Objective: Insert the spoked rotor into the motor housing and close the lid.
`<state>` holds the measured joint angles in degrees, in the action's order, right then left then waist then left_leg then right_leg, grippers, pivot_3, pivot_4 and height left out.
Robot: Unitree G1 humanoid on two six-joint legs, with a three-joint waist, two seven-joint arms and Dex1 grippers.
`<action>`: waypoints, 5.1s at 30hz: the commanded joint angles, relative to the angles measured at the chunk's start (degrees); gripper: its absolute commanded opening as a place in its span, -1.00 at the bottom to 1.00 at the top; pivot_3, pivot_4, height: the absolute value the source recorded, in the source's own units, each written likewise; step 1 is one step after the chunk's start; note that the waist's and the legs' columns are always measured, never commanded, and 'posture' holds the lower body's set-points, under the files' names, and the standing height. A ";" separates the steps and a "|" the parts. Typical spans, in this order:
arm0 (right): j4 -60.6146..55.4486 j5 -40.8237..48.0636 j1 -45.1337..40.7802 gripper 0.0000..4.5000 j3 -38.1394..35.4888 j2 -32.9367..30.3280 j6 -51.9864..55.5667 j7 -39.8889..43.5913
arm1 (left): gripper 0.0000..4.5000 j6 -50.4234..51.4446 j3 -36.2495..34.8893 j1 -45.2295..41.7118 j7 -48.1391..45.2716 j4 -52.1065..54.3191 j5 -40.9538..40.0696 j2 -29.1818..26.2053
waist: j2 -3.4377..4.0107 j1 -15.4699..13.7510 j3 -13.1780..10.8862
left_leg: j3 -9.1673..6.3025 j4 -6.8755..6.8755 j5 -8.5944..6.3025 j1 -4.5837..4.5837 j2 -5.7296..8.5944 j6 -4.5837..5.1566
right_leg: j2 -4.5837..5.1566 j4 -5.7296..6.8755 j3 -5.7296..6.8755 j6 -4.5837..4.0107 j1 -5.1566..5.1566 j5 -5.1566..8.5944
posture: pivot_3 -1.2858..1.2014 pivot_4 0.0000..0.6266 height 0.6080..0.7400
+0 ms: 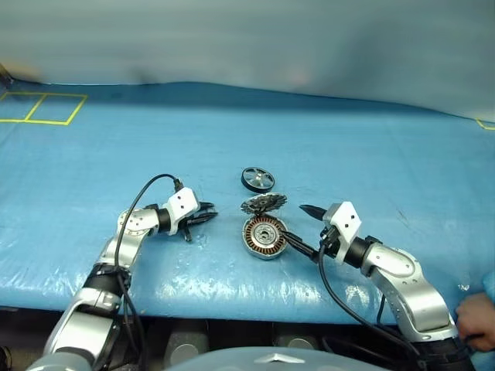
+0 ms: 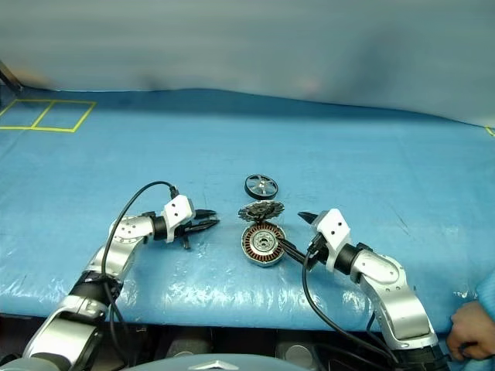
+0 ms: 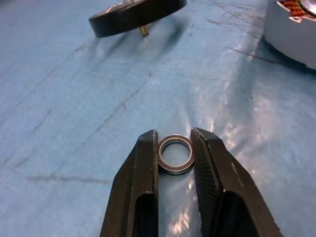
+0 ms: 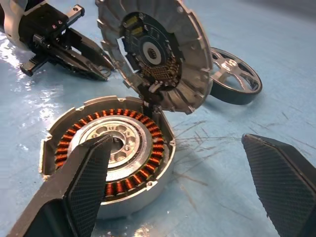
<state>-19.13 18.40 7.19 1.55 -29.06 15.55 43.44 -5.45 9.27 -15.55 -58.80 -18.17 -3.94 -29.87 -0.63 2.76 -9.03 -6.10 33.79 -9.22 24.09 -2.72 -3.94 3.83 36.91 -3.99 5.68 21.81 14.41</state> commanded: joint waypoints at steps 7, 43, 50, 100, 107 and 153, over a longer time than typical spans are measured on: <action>0.98 1.66 -1.06 0.97 0.69 -0.63 1.64 2.45 | -0.72 21.27 1.45 6.22 -8.91 27.34 -12.87 -5.77 | 0.15 -1.05 -0.15 | 0.02 0.13 -0.01 0.13 -0.01 -0.02 | 0.00 0.04 0.00 -0.02 0.13 0.01 | 0.03 -0.52 1.00; -1.33 0.85 2.13 0.97 0.60 -0.84 1.42 0.63 | -0.72 13.31 16.29 -10.46 -3.57 13.75 0.17 9.15 | 0.16 -1.08 -0.16 | 0.00 0.31 0.01 0.56 0.02 0.02 | -0.03 0.05 -0.01 0.11 0.43 -0.06 | 0.03 -0.52 1.00; -1.22 0.69 1.93 0.97 0.92 -0.68 1.36 0.42 | -0.72 11.95 16.70 -11.20 -3.00 11.74 1.71 10.15 | 0.16 -1.14 -0.16 | 0.00 0.33 0.02 0.56 0.03 0.02 | -0.03 0.05 -0.01 0.12 0.41 -0.07 | 0.03 -0.52 1.00; -2.37 3.32 0.03 0.97 -0.38 0.43 1.19 0.59 | -0.31 14.87 11.88 -4.94 -4.17 21.99 -4.49 7.06 | 0.18 -0.95 -0.15 | -0.04 0.37 0.02 0.47 0.03 0.03 | -0.03 0.06 -0.01 0.16 0.28 -0.10 | 0.03 -0.52 1.00; -2.31 3.42 -1.95 0.24 1.49 0.49 1.60 1.27 | -0.29 18.86 9.88 3.00 -2.35 29.51 -5.77 1.46 | 0.19 -0.77 -0.14 | -0.04 0.40 0.02 0.41 0.03 0.03 | -0.03 0.08 -0.02 0.14 0.22 -0.09 | 0.03 -0.52 1.00; 2.50 -4.46 -7.95 -0.98 10.27 -0.80 2.61 2.34 | -0.29 19.03 4.91 12.73 8.02 30.72 -6.05 0.29 | 0.20 -0.77 -0.13 | -0.03 0.39 0.02 0.37 0.02 0.03 | -0.03 0.07 -0.02 0.13 0.22 -0.09 | 0.03 -0.52 1.00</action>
<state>-16.09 12.26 -0.73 13.04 -30.56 18.29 45.48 14.42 14.61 -2.97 -51.07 11.61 -9.66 -29.63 -0.43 1.99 -9.16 -6.13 34.18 -9.20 24.46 -2.69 -3.91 3.80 36.98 -4.01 5.81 22.03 14.33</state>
